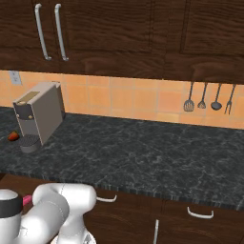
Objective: Pick the tongs from the drawer and place it on the counter.
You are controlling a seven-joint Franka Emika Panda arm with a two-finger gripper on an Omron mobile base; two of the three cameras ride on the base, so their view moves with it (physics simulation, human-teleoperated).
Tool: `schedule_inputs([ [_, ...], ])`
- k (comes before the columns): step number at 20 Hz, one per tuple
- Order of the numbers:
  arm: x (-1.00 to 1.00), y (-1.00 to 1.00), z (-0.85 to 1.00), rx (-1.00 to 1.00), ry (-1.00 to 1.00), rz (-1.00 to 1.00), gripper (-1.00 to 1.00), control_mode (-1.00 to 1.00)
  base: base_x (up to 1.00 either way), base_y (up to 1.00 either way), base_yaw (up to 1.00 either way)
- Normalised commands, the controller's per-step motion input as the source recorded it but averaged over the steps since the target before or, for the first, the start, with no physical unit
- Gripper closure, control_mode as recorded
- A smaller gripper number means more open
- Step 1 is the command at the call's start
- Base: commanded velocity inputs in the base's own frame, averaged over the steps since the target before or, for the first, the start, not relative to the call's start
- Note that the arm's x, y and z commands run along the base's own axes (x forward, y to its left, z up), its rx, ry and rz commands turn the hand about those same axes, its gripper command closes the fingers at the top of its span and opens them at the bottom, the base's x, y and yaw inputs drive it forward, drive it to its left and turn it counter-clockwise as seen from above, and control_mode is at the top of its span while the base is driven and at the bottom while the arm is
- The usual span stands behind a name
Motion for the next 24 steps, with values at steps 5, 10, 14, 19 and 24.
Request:
schedule_inputs([
  [5, 0.35, 0.1, 0.7, 0.0, 0.09, -0.24, -1.0, -1.0, 0.0, 0.0, 0.0],
  [10, 0.53, 0.03, 0.07, 0.0, 0.04, -0.27, -1.0, -1.0, 0.0, 0.0, 0.0],
  [14, 0.8, -0.56, -0.54, -0.09, -0.02, -0.39, -1.0, -1.0, 0.0, 0.0, 0.0],
  [19, 0.59, 0.04, -0.88, -0.22, -0.32, -0.32, -1.0, -1.0, 0.0, 0.0, 0.0],
  [24, 0.26, 0.91, -0.43, -0.31, -0.3, -0.31, -1.0, -1.0, 0.0, 0.0, 0.0],
])
